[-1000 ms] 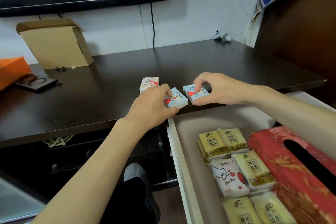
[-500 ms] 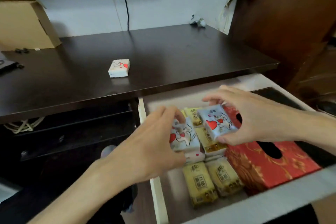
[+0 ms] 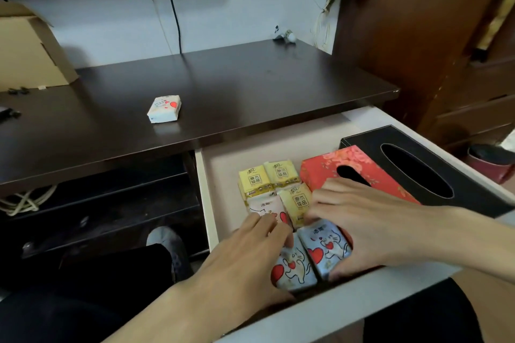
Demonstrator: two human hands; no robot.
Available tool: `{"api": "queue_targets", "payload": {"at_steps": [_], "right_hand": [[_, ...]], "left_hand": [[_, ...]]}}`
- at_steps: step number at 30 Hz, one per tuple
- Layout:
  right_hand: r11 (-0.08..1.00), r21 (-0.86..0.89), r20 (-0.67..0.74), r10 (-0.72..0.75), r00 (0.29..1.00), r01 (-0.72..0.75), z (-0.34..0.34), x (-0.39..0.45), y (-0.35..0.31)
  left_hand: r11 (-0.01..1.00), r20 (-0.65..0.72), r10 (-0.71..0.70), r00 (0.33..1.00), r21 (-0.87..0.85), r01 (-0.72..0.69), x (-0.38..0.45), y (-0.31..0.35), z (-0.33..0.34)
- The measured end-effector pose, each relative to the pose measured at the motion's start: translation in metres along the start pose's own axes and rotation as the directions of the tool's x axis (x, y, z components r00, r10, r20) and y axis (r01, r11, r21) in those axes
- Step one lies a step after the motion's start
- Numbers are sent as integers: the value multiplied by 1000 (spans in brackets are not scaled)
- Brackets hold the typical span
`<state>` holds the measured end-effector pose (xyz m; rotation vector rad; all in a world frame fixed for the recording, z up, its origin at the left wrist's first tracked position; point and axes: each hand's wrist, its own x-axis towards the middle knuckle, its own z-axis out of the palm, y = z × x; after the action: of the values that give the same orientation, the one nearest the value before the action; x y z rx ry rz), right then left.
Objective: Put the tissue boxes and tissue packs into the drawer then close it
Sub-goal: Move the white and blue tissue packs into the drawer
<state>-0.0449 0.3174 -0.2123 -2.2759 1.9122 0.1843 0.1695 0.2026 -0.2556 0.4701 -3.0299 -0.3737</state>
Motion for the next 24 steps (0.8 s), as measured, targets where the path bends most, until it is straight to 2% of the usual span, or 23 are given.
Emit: {"api": "queue_targets", "payload": {"at_steps": [7, 12, 15, 19, 21, 24], "right_hand": [[998, -53, -68, -22, 997, 18, 14, 9, 4], [998, -62, -48, -21, 999, 18, 13, 15, 6], [995, 93, -157, -11, 988, 26, 3, 19, 8], [917, 390, -462, 114, 880, 86, -27, 49, 12], [851, 503, -554, 180, 813, 154, -42, 81, 12], [821, 543, -620, 248, 744, 179, -60, 142, 16]], "left_hand": [[1000, 19, 18, 1000, 21, -18, 3, -7, 8], [999, 13, 32, 999, -26, -32, 0, -6, 3], [995, -13, -7, 1000, -104, 6, -3, -10, -17], [974, -169, -157, 973, -187, 125, -1, -36, -67], [951, -252, -249, 935, -248, 186, 6, -61, -91], [917, -381, -384, 841, -260, 301, 22, -109, -119]]}}
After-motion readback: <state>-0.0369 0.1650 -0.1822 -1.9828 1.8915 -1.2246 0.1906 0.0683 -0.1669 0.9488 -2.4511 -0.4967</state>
